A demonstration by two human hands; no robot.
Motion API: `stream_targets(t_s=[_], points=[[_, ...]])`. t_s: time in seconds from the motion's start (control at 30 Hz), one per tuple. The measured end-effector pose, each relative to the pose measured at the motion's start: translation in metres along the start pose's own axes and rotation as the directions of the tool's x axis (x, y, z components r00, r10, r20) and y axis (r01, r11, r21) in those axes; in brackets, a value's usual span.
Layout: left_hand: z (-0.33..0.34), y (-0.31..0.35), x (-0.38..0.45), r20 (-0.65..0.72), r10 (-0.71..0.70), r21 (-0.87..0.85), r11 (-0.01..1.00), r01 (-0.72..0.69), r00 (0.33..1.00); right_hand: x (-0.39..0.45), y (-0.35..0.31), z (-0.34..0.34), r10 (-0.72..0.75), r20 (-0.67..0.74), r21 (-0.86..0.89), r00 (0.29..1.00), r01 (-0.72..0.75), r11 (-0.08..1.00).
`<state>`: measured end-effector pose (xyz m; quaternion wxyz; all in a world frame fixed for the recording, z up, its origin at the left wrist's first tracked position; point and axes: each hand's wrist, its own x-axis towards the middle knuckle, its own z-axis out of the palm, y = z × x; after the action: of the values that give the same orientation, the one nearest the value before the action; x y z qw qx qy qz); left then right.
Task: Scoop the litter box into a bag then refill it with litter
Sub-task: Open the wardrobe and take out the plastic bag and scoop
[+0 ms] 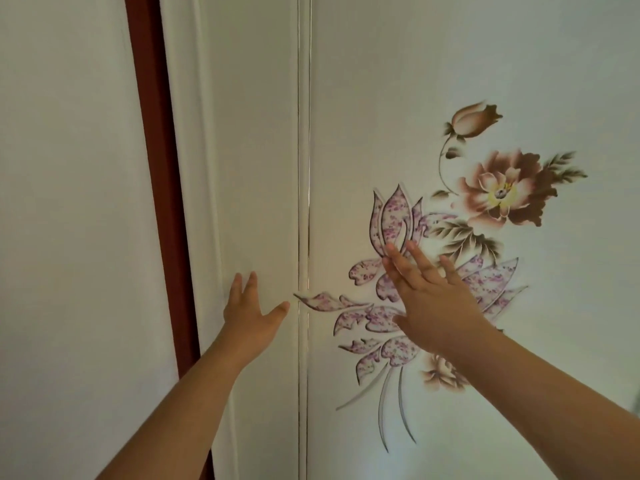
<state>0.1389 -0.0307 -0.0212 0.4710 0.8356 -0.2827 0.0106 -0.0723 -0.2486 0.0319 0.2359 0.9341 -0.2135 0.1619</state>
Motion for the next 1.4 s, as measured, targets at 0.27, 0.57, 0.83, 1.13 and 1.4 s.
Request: stream_targets(t_s=[0.27,0.57,0.83,1.13,1.4], points=[[0.008,-0.014,0.016,-0.215,0.084,0.0,0.996,-0.086,0.973,0.0,0.001,-0.001,0.033,0.018,-0.035,0.999,-0.033,0.999],[-0.028,-0.034,0.041,-0.45,0.123,0.057,0.992,-0.109,0.885,-0.003,-0.018,-0.014,0.129,0.014,0.013,0.992,-0.129,0.992],[-0.031,-0.058,0.056,-0.527,0.086,0.075,0.996,-0.054,0.846,0.01,-0.067,-0.046,0.205,-0.047,0.137,0.978,-0.197,0.971],[-0.046,-0.076,0.058,-0.361,0.028,-0.159,0.983,-0.091,0.932,0.032,-0.121,-0.044,0.037,-0.031,0.298,0.999,-0.026,0.954],[-0.059,-0.089,0.07,-0.24,0.074,-0.055,0.994,-0.09,0.968,0.061,-0.17,-0.041,-0.012,-0.085,0.303,0.996,0.037,0.952]])
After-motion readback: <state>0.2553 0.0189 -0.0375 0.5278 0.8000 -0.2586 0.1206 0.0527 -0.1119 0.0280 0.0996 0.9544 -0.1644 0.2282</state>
